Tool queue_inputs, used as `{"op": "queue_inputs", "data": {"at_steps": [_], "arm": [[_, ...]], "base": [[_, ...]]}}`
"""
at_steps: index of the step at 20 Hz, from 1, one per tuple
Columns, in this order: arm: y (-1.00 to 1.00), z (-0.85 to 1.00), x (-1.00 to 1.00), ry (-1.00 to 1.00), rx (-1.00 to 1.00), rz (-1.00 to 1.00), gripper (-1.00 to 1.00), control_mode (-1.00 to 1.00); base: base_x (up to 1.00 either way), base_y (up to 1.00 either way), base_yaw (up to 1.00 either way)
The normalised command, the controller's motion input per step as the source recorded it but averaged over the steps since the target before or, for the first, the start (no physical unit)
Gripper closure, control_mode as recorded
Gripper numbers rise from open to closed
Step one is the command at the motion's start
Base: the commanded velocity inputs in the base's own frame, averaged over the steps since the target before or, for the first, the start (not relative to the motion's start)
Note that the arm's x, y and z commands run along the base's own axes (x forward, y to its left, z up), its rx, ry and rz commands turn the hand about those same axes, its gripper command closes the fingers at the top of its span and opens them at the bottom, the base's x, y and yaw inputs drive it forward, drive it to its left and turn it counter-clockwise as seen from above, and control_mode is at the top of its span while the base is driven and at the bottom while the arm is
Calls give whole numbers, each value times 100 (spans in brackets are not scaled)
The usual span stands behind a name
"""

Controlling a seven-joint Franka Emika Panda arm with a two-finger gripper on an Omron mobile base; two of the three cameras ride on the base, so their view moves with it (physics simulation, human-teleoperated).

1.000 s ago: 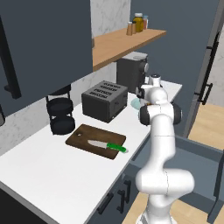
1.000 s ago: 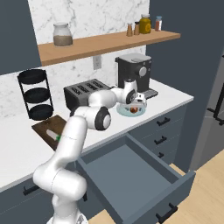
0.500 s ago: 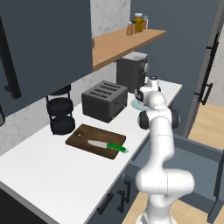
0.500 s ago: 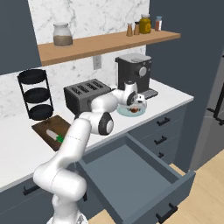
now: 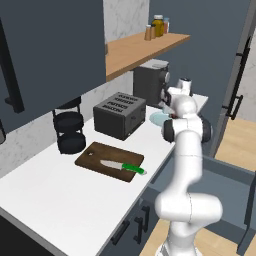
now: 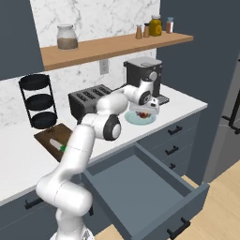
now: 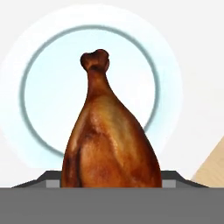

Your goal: Pick up the knife from the drawer and place it on the cutting board. Then place the meat from the plate to the cutting board.

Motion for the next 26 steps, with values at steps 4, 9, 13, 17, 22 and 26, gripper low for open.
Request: {"op": "queue_inputs", "data": {"at_steps": [4, 9, 13, 17, 22, 26], "arm": [[1, 0, -100, 1, 8, 0, 100, -100], [17, 33, -100, -7, 4, 0, 100, -100], [71, 74, -100, -2, 0, 4, 100, -100], [100, 30, -100, 11, 0, 17, 100, -100], [100, 0, -100, 22, -3, 30, 100, -100], [100, 4, -68, 10, -16, 38, 100, -100]], "base": [[0, 0, 0], [0, 0, 0], [0, 0, 0], [0, 0, 0], [0, 0, 0], [0, 0, 0]]}}
